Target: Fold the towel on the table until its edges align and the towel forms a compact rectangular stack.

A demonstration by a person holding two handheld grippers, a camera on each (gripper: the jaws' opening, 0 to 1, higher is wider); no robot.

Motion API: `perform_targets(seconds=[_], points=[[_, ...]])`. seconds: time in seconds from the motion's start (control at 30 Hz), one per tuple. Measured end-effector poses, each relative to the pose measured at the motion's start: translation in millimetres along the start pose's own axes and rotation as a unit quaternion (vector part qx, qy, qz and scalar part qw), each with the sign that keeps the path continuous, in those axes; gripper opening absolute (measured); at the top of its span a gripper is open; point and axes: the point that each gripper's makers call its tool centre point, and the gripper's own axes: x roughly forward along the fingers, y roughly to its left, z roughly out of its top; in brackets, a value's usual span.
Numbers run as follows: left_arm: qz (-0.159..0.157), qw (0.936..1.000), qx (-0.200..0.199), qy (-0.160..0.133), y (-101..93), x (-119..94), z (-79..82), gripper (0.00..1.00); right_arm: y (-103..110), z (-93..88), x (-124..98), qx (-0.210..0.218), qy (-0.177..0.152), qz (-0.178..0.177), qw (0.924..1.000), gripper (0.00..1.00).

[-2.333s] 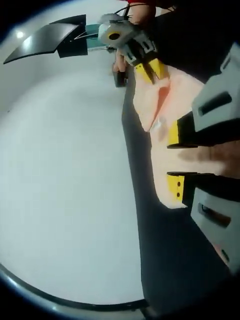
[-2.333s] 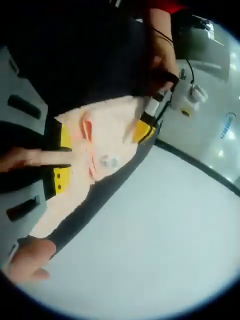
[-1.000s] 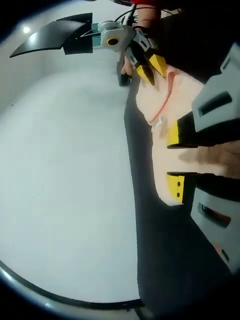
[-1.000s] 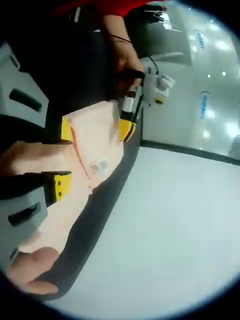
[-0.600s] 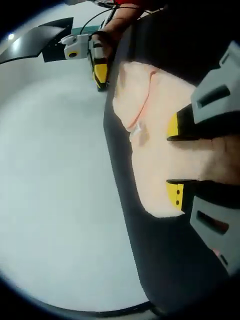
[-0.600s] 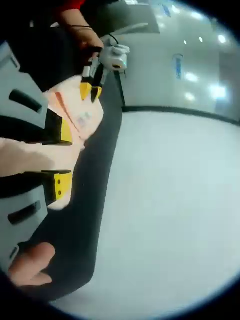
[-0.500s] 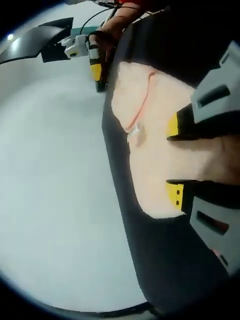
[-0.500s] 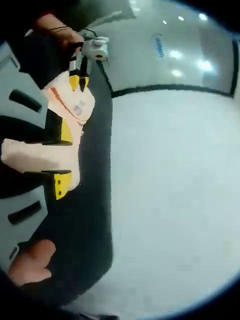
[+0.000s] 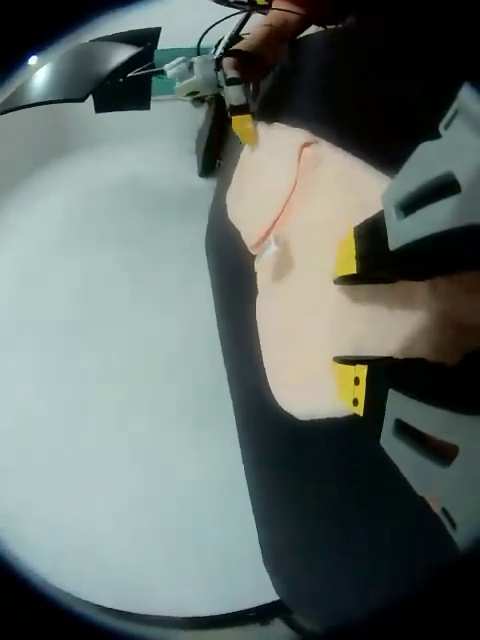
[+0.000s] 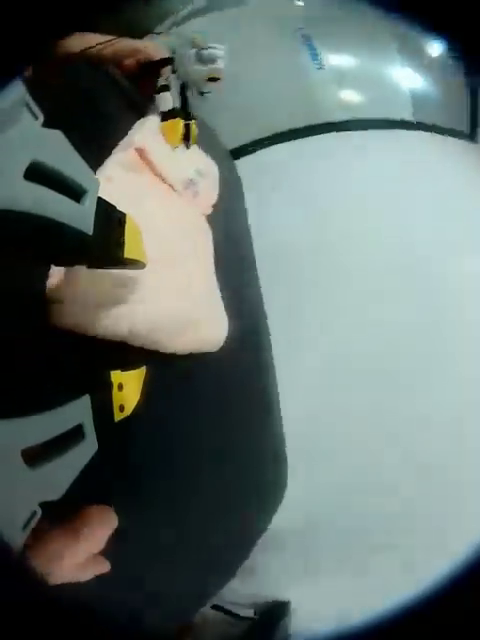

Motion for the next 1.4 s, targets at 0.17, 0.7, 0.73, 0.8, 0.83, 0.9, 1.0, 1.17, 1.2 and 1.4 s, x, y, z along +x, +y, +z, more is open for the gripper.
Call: perform_targets(seconds=[0.17, 0.7, 0.73, 0.8, 0.83, 0.9, 1.0, 1.17, 1.2, 1.4], points=[[0.011, 0.9999, -0.005, -0.001, 4.0, -3.9, 0.6, 0.29, 5.4, -34.9, 4.0, 0.013, 0.071, 0.005, 0.9974, 0.20], [0.081, 0.9893, -0.108, -0.055, 48.5, -24.8, 9.9, 0.29, 77.9, 48.5, -4.5, -0.073, -0.079, -0.018, 0.9941, 0.05], [0.091, 0.9850, -0.132, -0.065, 56.3, -29.4, 10.2, 0.29, 90.1, 53.3, -3.9, -0.093, -0.087, -0.020, 0.9917, 0.05], [0.106, 0.9773, -0.169, -0.072, 68.8, -37.0, 4.7, 0.29, 116.6, 60.0, -0.4, -0.130, -0.100, -0.016, 0.9864, 0.05], [0.114, 0.9756, -0.176, -0.066, 72.2, -38.9, 0.3, 0.29, 129.6, 62.0, 1.5, -0.148, -0.105, -0.015, 0.9833, 0.05], [0.139, 0.9743, -0.172, -0.039, 82.3, -41.5, -13.7, 0.28, 158.6, 61.7, 6.6, -0.190, -0.111, -0.007, 0.9755, 0.05], [0.144, 0.9720, -0.181, -0.040, 82.0, -44.1, -15.6, 0.27, 207.3, 44.9, 18.8, -0.271, -0.101, 0.015, 0.9572, 0.05], [0.164, 0.9707, -0.172, -0.037, 87.6, -49.6, -15.4, 0.27, 261.5, 10.2, 41.5, -0.343, -0.087, 0.033, 0.9347, 0.05], [0.169, 0.9700, -0.171, -0.035, 90.0, -50.7, -16.2, 0.27, 270.2, 2.3, 46.2, -0.357, -0.086, 0.038, 0.9292, 0.05], [0.170, 0.9650, -0.194, -0.049, 96.4, -52.2, -14.3, 0.27, 311.6, -58.9, 70.6, -0.433, -0.046, 0.090, 0.8957, 0.06]])
